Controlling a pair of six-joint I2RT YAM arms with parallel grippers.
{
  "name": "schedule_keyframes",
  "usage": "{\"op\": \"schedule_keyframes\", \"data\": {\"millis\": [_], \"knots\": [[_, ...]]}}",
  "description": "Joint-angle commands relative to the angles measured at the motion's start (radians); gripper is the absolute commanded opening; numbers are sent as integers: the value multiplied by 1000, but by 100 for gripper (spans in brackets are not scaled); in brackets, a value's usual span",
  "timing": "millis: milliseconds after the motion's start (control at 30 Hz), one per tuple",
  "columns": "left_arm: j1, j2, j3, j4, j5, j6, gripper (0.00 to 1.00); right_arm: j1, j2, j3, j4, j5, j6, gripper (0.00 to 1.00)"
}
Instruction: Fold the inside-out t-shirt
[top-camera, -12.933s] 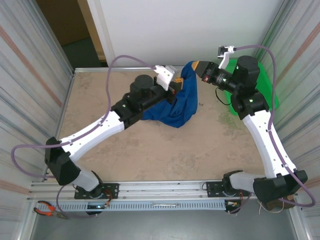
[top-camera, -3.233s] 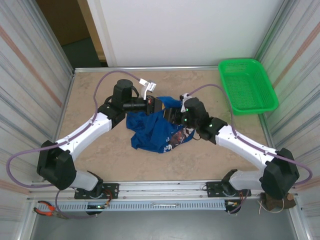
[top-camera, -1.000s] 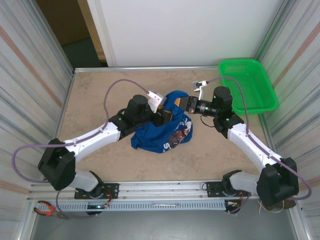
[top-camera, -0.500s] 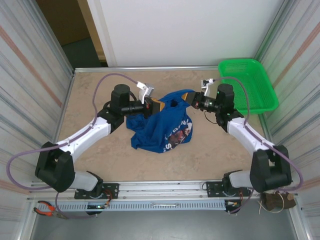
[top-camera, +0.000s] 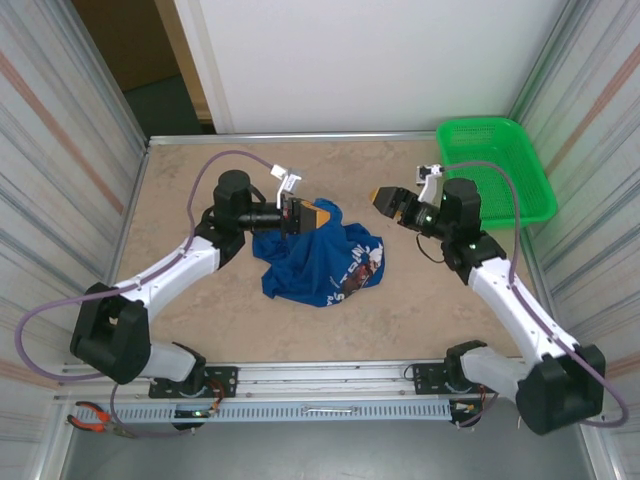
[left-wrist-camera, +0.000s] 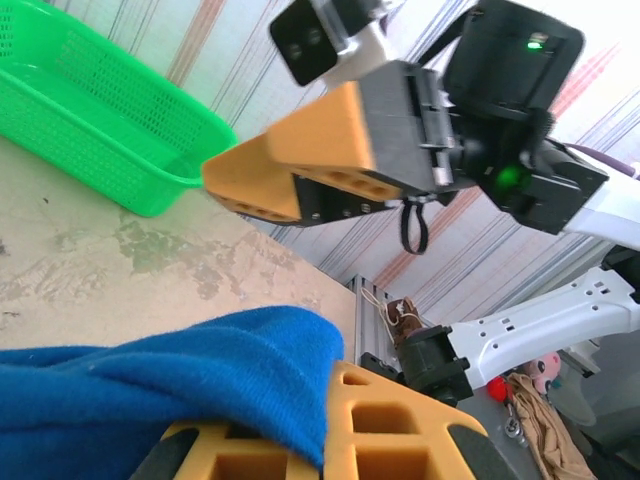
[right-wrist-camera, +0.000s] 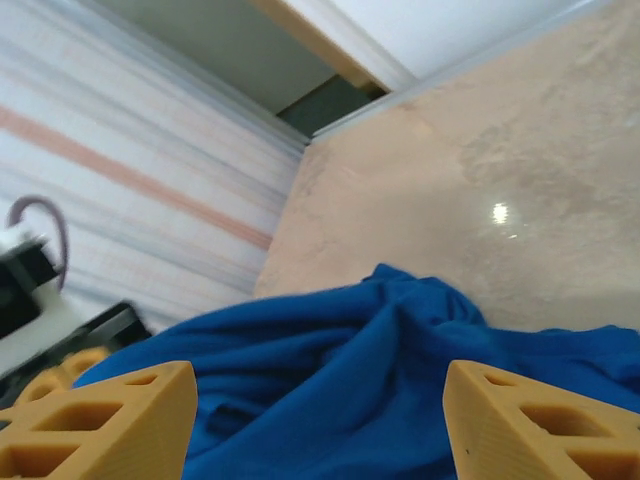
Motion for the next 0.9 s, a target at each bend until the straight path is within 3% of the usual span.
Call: {"op": "schedule_keyframes", "data": {"millis": [0,300,733,867], "knots": [[3,6,17,37,49,-10,0,42,26,22,-56,39,-69,67],[3,-6,5,36,32,-12,0,132,189,41,171,-79,41,66],[2,6,10,50,21,-16,0,181,235,-45,460,-154,234,54],[2,8,8,54,5,-15,0,204,261,-47,512,-165,266,40]]}}
